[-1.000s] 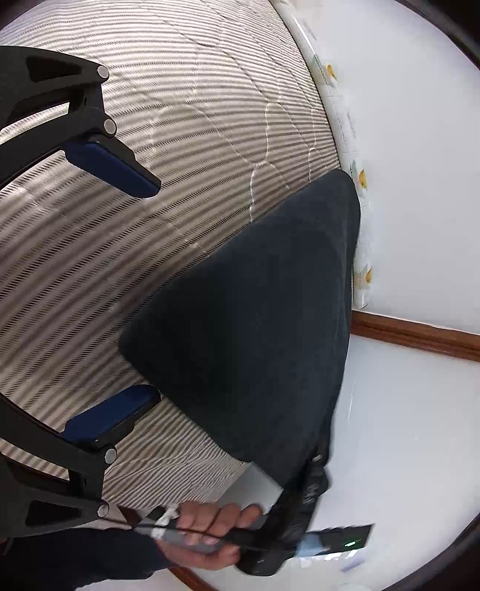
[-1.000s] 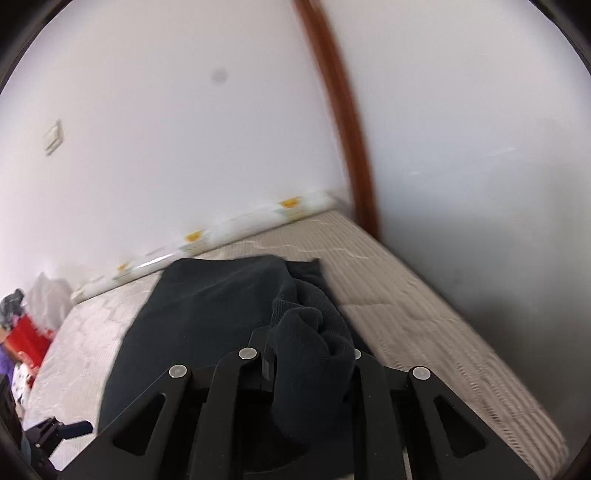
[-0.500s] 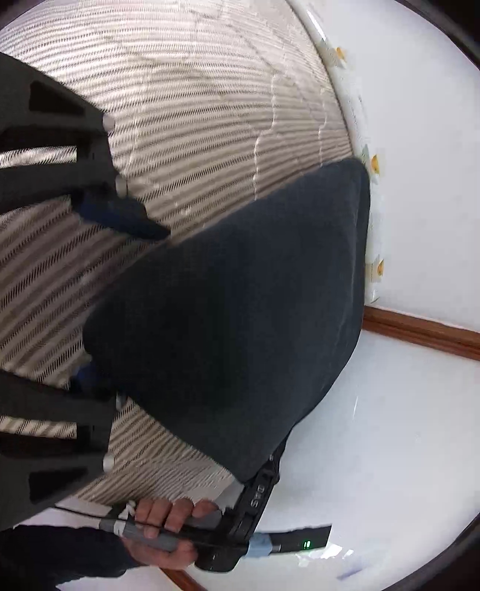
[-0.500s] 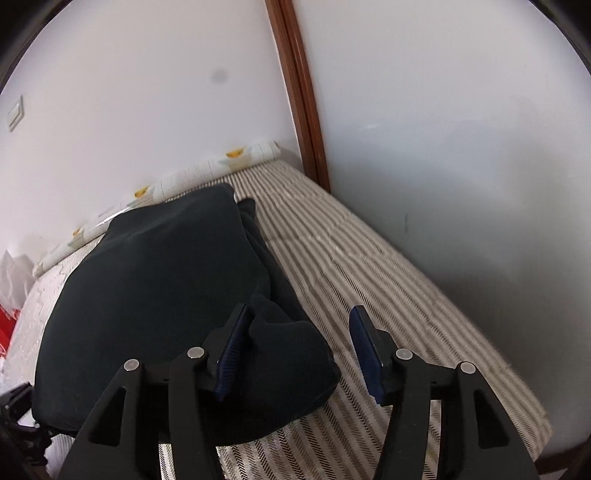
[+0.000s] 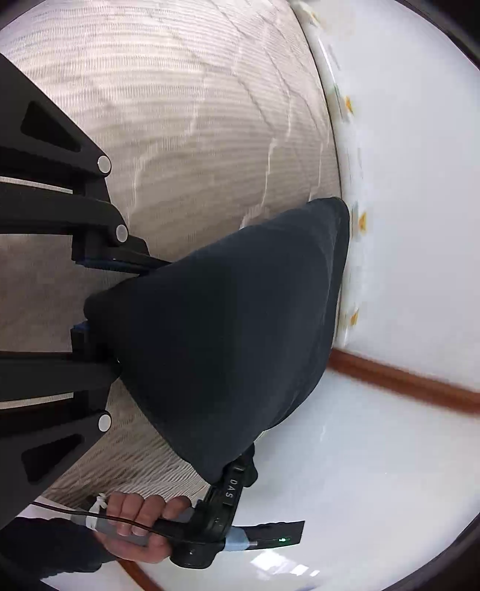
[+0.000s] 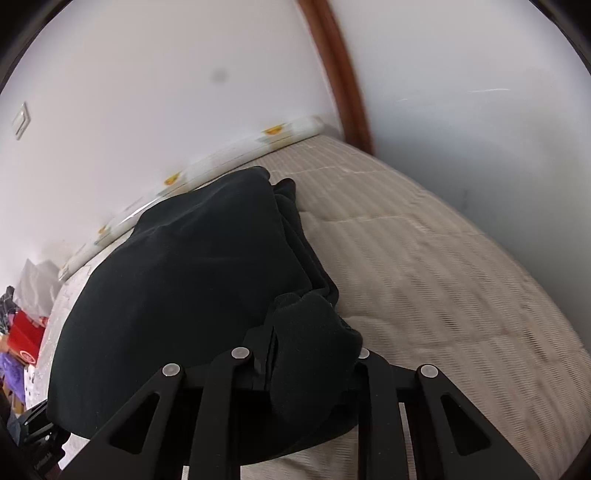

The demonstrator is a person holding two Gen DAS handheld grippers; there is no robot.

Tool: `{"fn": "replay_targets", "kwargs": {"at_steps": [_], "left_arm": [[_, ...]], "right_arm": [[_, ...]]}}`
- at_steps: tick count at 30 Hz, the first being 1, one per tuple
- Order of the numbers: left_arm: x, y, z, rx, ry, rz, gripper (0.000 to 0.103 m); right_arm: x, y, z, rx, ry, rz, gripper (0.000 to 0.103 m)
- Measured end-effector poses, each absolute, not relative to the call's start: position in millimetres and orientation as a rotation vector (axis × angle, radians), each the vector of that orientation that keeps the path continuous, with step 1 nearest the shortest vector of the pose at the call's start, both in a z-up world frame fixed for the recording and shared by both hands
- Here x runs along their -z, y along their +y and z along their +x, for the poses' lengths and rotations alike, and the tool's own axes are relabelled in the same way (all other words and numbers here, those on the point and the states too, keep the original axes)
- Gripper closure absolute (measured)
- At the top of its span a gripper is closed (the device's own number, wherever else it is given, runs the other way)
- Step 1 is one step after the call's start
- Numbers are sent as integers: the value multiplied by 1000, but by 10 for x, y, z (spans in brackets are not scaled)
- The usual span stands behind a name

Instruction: Fold small clothes

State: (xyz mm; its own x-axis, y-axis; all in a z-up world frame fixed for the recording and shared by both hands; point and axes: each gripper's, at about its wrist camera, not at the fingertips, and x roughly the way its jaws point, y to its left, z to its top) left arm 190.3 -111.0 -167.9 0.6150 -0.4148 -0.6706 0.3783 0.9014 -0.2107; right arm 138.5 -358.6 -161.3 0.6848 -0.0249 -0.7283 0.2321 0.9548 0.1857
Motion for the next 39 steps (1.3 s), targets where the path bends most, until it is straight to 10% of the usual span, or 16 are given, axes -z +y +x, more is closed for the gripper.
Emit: {"fn": "replay_targets", "kwargs": {"at_steps": [26, 30, 39], "left_arm": [[1846, 525, 1661, 265, 835, -91, 70], [1802, 477, 1676, 244, 855, -61, 66], [1671, 691, 1249, 246, 829, -64, 52]], "right_arm": [[1593, -2054, 1543, -115, 798, 179, 68], [1620, -2049, 1594, -97, 784, 170, 92], [1555, -2146, 1403, -64, 806, 99, 88]]}}
